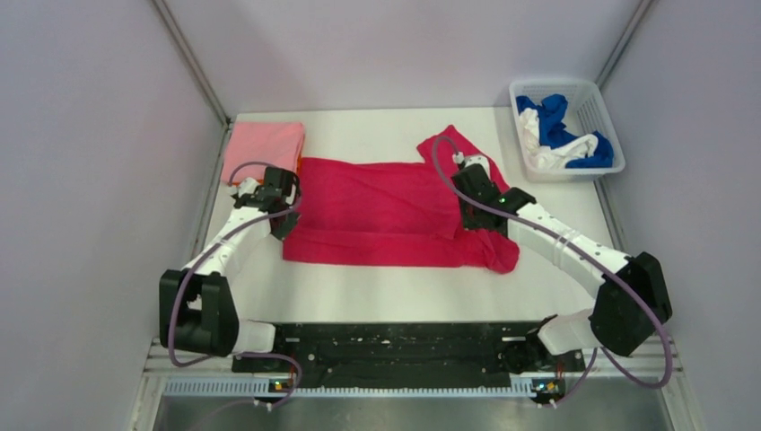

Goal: Fold and stack the t-shirts
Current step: Fold the flattened tshirt in 1/3 of the way

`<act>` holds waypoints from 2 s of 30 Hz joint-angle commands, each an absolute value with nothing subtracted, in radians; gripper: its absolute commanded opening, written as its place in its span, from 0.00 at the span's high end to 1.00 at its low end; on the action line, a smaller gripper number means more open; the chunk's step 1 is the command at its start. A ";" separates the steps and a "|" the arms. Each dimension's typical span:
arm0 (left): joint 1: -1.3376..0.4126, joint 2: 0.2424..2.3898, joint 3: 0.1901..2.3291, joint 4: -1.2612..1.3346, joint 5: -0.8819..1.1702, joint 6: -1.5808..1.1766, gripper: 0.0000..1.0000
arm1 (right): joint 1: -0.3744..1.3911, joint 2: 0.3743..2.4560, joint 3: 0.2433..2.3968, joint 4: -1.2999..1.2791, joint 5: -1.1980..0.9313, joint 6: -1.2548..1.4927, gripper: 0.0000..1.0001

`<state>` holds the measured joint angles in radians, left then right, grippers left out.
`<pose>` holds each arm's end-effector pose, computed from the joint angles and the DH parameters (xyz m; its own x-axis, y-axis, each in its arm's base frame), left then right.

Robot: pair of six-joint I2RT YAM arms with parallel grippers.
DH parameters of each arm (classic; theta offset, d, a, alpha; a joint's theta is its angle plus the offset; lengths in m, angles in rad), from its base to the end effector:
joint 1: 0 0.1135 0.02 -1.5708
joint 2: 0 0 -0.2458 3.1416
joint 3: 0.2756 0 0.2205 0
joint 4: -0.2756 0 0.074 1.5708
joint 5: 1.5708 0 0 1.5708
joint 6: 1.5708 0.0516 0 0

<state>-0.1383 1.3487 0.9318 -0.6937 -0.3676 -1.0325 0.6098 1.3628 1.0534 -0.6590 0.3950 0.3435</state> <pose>0.2387 -0.0145 0.2128 -0.4297 -0.7491 -0.5041 -0.7770 0.5912 -0.2162 0.2233 0.1318 0.2463 -0.7538 -0.1474 -0.6403 -0.1019 0.9889 -0.1077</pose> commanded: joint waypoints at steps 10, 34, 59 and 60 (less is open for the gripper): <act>-0.111 1.544 1.072 -0.614 -0.354 -0.963 1.00 | 0.486 1.519 1.145 -0.343 0.108 -0.521 1.00; -0.075 1.525 1.161 -0.673 -0.296 -0.899 0.12 | 0.418 1.591 1.109 0.099 0.226 -0.371 0.01; -0.087 1.479 0.985 -0.478 0.017 -0.751 0.05 | 0.437 1.622 0.843 0.185 -0.252 0.549 0.01; -0.087 1.483 0.992 -0.484 0.010 -0.751 0.04 | 0.447 1.652 0.865 0.196 -0.251 0.543 0.01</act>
